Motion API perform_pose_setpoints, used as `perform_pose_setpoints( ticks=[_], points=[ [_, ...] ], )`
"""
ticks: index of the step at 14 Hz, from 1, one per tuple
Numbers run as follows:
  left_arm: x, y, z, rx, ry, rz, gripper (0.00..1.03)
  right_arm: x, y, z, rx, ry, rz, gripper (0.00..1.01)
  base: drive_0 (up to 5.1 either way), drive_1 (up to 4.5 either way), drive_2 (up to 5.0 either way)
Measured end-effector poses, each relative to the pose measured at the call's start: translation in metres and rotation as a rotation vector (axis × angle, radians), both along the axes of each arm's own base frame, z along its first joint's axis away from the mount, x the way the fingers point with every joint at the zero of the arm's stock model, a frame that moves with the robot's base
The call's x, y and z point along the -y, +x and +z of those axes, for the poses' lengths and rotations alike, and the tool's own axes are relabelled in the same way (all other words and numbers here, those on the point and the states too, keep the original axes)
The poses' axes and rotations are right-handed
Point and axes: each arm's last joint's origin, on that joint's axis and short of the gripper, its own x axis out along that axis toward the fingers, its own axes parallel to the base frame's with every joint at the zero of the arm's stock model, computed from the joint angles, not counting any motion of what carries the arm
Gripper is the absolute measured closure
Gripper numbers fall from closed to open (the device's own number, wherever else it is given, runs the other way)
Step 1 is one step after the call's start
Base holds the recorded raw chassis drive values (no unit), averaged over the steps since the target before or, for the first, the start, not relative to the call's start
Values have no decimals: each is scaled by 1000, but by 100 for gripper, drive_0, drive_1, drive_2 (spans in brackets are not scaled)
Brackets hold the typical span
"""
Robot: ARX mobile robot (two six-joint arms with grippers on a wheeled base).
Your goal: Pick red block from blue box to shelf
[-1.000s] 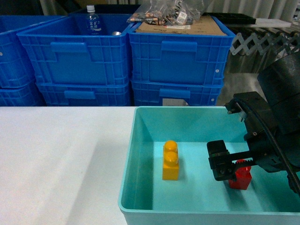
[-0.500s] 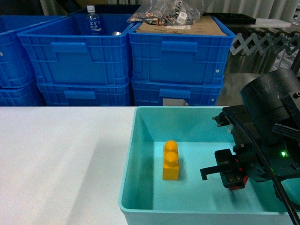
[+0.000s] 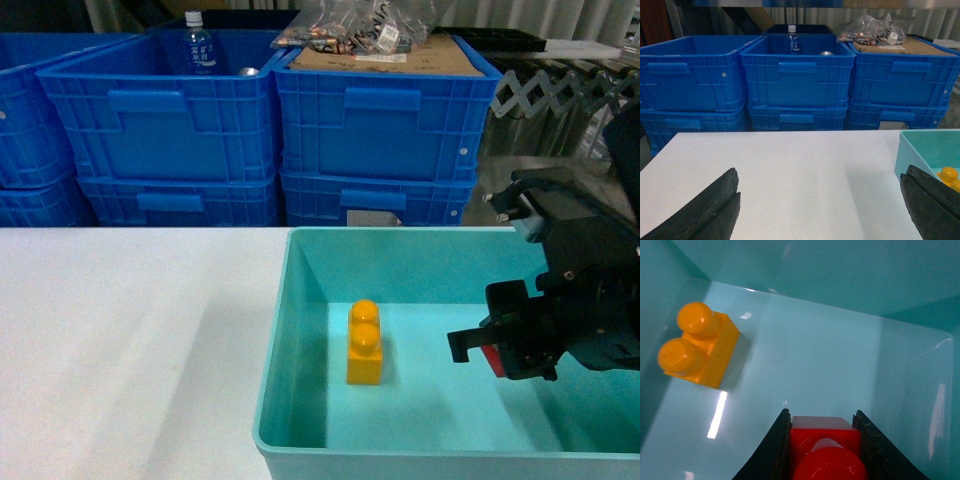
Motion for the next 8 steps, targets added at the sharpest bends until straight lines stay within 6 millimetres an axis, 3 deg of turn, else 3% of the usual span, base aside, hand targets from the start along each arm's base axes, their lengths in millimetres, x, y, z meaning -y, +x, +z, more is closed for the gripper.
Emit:
perform_pose_setpoints(
  ticks=[3,5,6,7,8],
  points=[
    [0,0,0,0,0,0,5,15,-39,34,144,42,1,73,0,0,0],
    [0,0,0,1,0,0,5,18,-48,50,213,58,-2,73,0,0,0],
    [0,0,0,0,0,-1,5,17,-45,45,267,45,-16,73,0,0,0],
    [0,0,0,0,0,-2,5,21,-45,29,435,14,-101,73,0,0,0],
    [0,0,0,2,0,2,5,34,-63,13,504,-7,-161,73,0,0,0]
  ],
)
